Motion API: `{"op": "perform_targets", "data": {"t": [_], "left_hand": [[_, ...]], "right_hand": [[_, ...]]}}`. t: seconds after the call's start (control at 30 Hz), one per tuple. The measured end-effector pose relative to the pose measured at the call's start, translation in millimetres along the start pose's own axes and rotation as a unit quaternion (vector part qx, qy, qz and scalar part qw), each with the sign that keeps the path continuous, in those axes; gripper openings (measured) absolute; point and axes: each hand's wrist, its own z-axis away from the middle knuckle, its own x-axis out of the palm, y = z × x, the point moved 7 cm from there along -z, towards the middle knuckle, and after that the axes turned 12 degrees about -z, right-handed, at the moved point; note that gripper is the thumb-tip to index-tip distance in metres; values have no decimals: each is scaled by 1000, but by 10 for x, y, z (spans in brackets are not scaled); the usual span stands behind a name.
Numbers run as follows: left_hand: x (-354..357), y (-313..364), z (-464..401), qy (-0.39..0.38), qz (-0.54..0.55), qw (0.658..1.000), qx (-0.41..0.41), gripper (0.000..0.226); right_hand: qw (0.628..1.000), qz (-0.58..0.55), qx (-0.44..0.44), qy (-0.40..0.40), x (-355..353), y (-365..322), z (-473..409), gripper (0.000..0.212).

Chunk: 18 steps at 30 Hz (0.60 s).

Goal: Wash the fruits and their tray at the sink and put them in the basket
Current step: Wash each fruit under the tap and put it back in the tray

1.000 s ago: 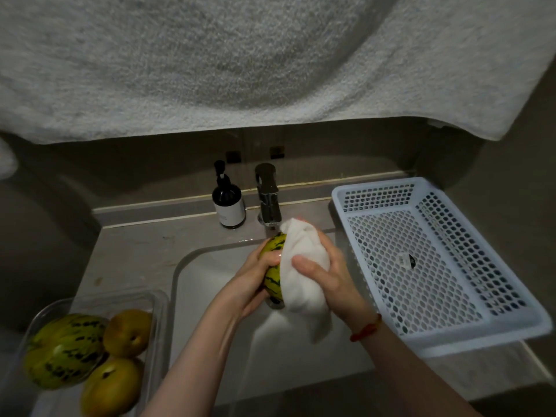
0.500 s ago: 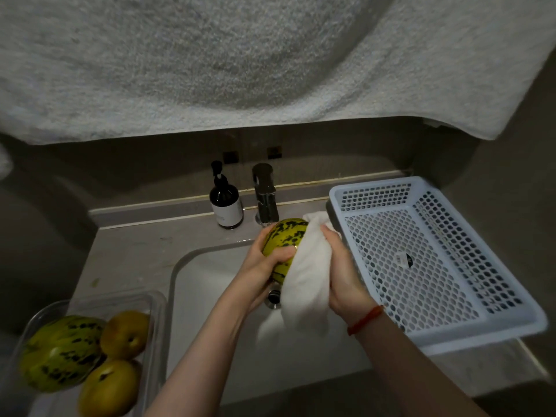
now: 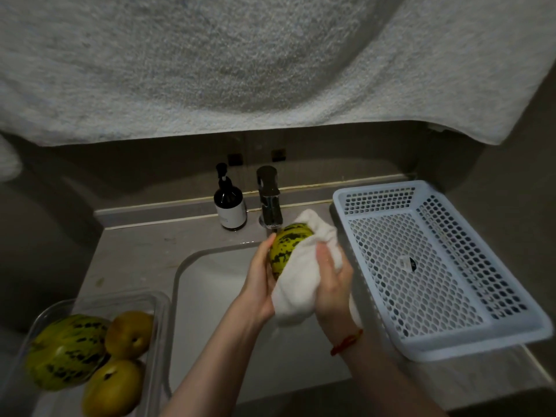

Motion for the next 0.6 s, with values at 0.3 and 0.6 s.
{"op": "perform_targets", "data": {"t": [0.3, 0.6], "left_hand": [[-33, 110, 7, 71, -221, 972, 29, 56], [72, 187, 98, 4, -72, 997, 13, 65]], "right_hand": [[990, -13, 103, 99, -85, 233, -117, 36], [995, -19, 69, -74, -82, 40, -181, 25]]}}
